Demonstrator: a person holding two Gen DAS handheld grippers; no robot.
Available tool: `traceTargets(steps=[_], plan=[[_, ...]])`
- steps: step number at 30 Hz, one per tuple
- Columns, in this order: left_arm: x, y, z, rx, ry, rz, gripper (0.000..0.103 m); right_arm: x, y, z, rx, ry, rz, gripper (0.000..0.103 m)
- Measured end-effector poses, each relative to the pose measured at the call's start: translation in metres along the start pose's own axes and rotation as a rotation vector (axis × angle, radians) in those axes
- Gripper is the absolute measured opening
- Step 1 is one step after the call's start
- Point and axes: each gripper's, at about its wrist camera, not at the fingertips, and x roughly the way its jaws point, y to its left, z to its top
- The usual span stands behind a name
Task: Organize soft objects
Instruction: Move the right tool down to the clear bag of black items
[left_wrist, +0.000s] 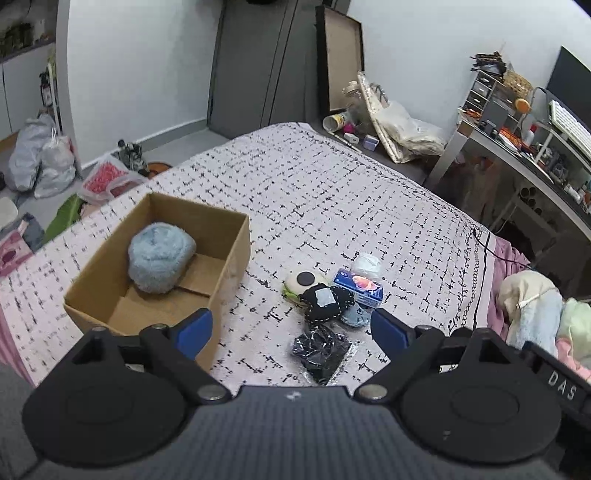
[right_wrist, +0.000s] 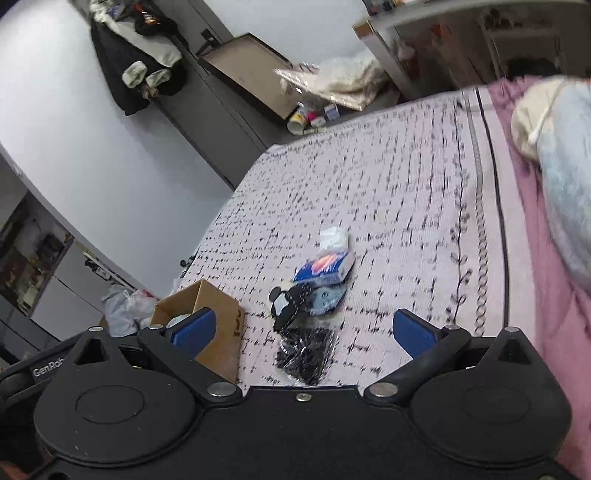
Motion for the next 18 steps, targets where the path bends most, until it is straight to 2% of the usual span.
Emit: traceTargets(steps=[10,18], plan=[[0.035,-0.003,0.005,-0.032,0.06,-0.024,0.091,0.038,-0.016,-0.005,0.095,0.102,0.009,0.101],[0.065,0.001,0.008,-0.052,0.1,-0.031,0.091,0.069,-0.028,-0.012,0.166,0.187,0.005,0.08]])
